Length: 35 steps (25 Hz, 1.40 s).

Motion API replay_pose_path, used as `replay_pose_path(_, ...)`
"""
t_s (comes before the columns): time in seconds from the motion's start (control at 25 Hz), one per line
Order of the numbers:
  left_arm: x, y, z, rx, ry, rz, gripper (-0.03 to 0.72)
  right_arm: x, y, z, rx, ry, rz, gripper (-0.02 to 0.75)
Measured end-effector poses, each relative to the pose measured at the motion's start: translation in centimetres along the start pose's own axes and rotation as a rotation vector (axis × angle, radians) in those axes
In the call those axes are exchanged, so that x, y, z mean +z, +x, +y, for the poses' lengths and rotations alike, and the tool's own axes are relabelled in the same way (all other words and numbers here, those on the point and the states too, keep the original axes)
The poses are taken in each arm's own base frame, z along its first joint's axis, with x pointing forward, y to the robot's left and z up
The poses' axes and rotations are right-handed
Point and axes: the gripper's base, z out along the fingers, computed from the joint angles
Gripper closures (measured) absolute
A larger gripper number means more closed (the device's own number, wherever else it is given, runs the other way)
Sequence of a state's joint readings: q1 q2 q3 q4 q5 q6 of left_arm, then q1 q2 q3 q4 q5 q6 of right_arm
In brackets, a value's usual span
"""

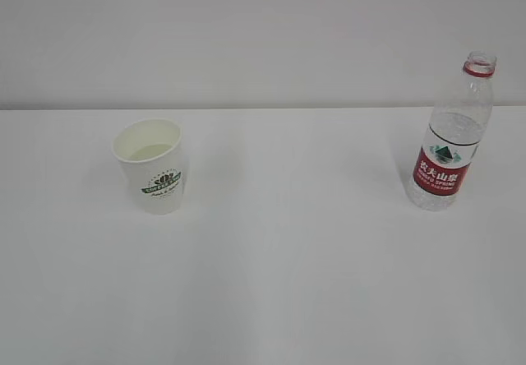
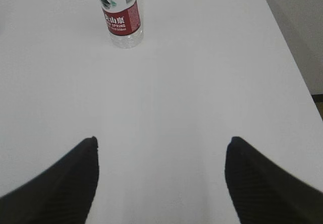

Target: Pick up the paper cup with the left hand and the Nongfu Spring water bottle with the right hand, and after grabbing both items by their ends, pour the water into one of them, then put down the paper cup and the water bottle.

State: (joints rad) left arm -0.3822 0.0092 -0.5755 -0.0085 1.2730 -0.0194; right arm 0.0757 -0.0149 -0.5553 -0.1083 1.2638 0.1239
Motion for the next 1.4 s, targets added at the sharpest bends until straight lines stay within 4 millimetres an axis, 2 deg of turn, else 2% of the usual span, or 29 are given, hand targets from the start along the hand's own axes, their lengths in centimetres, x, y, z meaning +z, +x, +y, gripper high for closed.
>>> replay_pose_path(0.56,0.9,-0.6,0.0,0.0,0.002,-0.094,0.214,0.9,-0.3,0.2,-0.001,-0.011,-0.059,0.15)
replay_pose_path(1.4,1.2,-0.7,0.1,0.003,-0.006,-0.108,0.229,1.3,-0.1,0.4,0.005,-0.031,-0.046,0.15)
